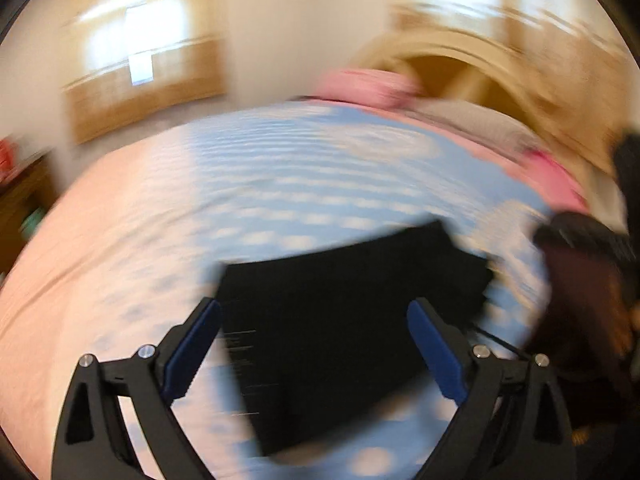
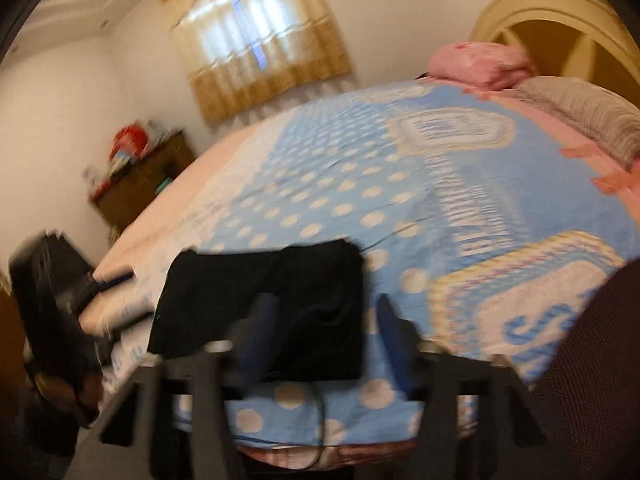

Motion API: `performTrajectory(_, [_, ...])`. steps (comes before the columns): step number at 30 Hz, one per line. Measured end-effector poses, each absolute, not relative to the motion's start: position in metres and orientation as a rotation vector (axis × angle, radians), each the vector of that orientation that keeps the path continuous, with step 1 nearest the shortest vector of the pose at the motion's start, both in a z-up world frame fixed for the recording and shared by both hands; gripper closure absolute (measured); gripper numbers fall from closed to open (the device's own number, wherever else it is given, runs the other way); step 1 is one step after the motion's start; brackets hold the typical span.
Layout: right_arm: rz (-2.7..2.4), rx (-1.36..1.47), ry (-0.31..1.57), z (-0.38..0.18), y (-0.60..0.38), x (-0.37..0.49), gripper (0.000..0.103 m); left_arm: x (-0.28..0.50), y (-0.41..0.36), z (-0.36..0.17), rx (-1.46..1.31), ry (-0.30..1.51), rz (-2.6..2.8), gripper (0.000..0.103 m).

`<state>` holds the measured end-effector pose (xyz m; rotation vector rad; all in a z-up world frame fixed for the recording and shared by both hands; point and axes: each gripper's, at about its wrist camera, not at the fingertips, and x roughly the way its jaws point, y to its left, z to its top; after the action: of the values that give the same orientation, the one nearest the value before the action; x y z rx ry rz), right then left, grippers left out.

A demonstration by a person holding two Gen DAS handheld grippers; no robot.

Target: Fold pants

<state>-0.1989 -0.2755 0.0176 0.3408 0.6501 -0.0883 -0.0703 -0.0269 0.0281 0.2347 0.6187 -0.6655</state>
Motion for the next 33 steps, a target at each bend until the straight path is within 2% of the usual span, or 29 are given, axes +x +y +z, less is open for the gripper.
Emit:
performTrajectory(2, [-0.032,0.331,0.659,0.011,-0.261,-0.184,0.067,-0.051,-0.011,0.021,0.198,0.662,-0.544,0.006])
performTrajectory(8, [-0.036,0.197,0.76,-0.02,-0.231,-0.154,0.068,-0.031,0.004,-0.021,0.09,0.8,-0.39,0.006])
performTrajectory(13, [-0.092,0.33,0.864,-0.07,-0.265,-0.167,0.071,-0.04,0.01,-0.058,0.091,0.896,-0.33,0.005])
performTrajectory(16, [-0.071,0.382,0.848,-0.07,-0.271,-0.175,0.07,-0.044,0.016,-0.057,0.088,0.891,-0.325,0.001])
performTrajectory(21, [-0.059,0.339,0.897,-0.053,-0.272,-0.194,0.068,-0.043,0.027,-0.039,0.085,0.887,-0.359,0.003])
performTrajectory(22, [-0.052,0.338,0.866,-0.043,-0.277,-0.199,0.066,-0.037,0.028,-0.037,0.074,0.871,-0.371,0.003])
performTrajectory(24, [-0.051,0.386,0.775,-0.028,-0.29,-0.205,0.049,-0.031,0.028,-0.025,0.041,0.831,-0.404,0.003])
performTrajectory(25, [-0.056,0.428,0.725,-0.022,-0.298,-0.205,0.031,-0.028,0.026,-0.02,0.026,0.809,-0.426,0.003])
performTrajectory(26, [-0.07,0.474,0.67,-0.02,-0.307,-0.204,0.024,-0.024,0.023,-0.018,0.018,0.798,-0.437,0.002])
performTrajectory(29, [-0.117,0.526,0.613,-0.028,-0.32,-0.189,0.024,-0.01,0.004,-0.024,-0.024,0.792,-0.51,0.002])
performTrajectory(33, [-0.152,0.553,0.676,-0.059,-0.317,-0.159,0.024,0.004,-0.017,-0.048,-0.039,0.886,-0.521,0.002])
